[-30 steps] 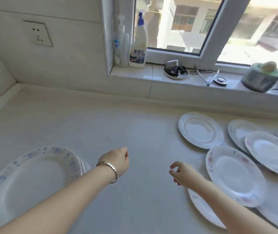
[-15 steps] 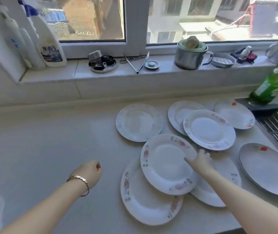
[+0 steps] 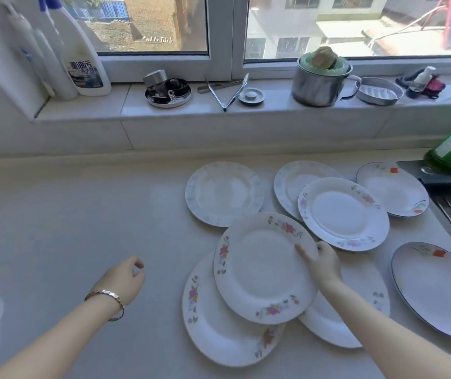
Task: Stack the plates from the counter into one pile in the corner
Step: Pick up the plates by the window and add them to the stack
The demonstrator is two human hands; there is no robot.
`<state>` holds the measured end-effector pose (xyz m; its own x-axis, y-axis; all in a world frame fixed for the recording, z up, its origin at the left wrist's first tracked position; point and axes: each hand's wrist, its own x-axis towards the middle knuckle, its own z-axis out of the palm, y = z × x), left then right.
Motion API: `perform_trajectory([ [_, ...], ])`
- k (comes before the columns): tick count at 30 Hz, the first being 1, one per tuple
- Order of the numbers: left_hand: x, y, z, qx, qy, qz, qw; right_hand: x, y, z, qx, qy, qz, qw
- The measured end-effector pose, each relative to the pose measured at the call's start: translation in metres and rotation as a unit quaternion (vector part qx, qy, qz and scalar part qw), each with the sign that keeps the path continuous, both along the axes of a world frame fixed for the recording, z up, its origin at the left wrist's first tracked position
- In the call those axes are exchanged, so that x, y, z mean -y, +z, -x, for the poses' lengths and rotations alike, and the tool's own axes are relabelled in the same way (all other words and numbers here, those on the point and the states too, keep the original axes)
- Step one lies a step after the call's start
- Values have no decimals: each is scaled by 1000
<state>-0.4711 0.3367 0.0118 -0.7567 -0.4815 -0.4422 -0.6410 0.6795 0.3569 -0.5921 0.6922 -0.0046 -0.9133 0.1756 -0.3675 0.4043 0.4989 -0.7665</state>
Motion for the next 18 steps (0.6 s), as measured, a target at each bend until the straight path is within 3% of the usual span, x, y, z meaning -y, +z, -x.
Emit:
perform_trajectory([
  [5,22,8,-11,-24,33,-2,999,25,18,-1,-8,-3,65,998],
  [9,52,30,-21,-53,28,59,996,72,45,-2,-9,30,144,989],
  [18,186,98,-118,-95,138,180,969,262,78,-58,38,146,228,962],
])
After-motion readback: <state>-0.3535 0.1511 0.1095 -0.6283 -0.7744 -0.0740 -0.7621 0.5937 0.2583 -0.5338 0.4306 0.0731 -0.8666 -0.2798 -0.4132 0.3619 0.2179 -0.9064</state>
